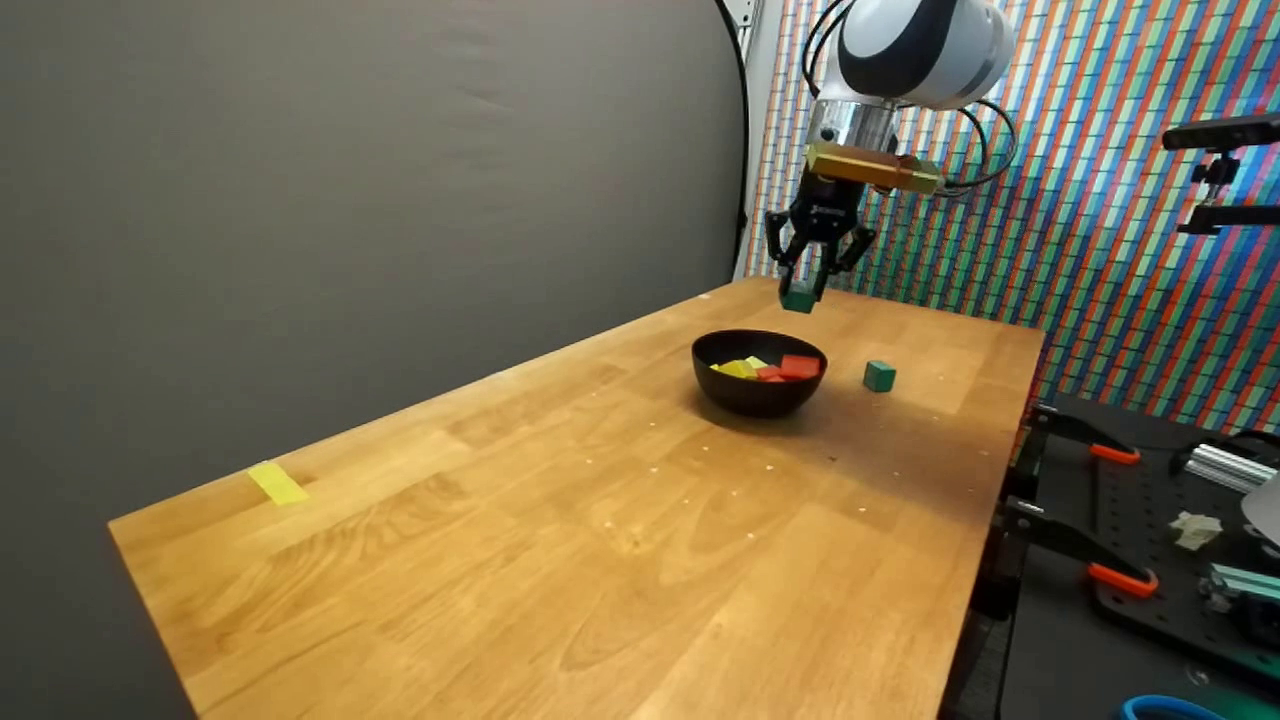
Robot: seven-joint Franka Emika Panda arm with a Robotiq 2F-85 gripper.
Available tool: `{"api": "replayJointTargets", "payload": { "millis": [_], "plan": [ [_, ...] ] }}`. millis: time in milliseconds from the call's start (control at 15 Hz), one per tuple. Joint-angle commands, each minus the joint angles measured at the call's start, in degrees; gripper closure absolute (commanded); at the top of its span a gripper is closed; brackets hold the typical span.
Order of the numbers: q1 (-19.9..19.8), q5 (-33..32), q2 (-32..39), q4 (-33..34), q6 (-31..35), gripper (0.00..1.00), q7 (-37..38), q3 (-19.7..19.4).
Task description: Put all the blocks in the bowl
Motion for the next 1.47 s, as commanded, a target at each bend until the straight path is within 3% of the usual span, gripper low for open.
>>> {"api": "replayJointTargets", "payload": {
  "millis": [0, 67, 133, 200, 333, 533, 600, 667, 800, 1067, 1200, 1267, 1333, 1400],
  "plan": [
    [0.1, 7.6, 4.8, 4.9, 1.9, 0.82, -9.4, 4.4],
    [-0.4, 10.5, 6.6, 6.9, 0.2, 0.82, -12.0, 5.5],
    [-0.7, 11.7, 8.0, 8.3, -1.2, 0.70, -12.9, 6.0],
    [-0.9, 12.1, 9.0, 9.2, -2.2, 0.32, -13.5, 6.1],
    [-0.9, 10.2, 9.7, 9.6, -2.8, 0.27, -12.8, 4.8],
    [-1.2, 5.8, 6.3, 6.4, -1.0, 0.02, -15.0, 2.6],
    [-2.0, 5.5, 4.6, 5.6, -3.5, 0.00, -17.3, 2.5],
    [-3.8, 5.6, 1.8, 4.9, -12.5, 0.00, -20.1, 2.8],
    [-5.6, 4.9, -4.2, 0.5, -19.8, 0.00, -26.6, 1.5],
    [-7.8, -9.7, -13.7, -2.5, -37.6, 0.00, -30.7, -3.0],
    [-8.7, -16.4, -15.4, -0.8, -46.3, 0.00, -32.2, -3.7],
    [-8.5, -18.3, -15.4, 0.6, -49.5, 0.00, -33.0, -3.4],
    [-8.6, -15.0, -13.2, -0.2, -44.7, 0.00, -31.2, -3.6],
    [-8.7, -16.5, -14.3, -0.1, -46.9, 0.00, -31.7, -3.6]
  ]
}}
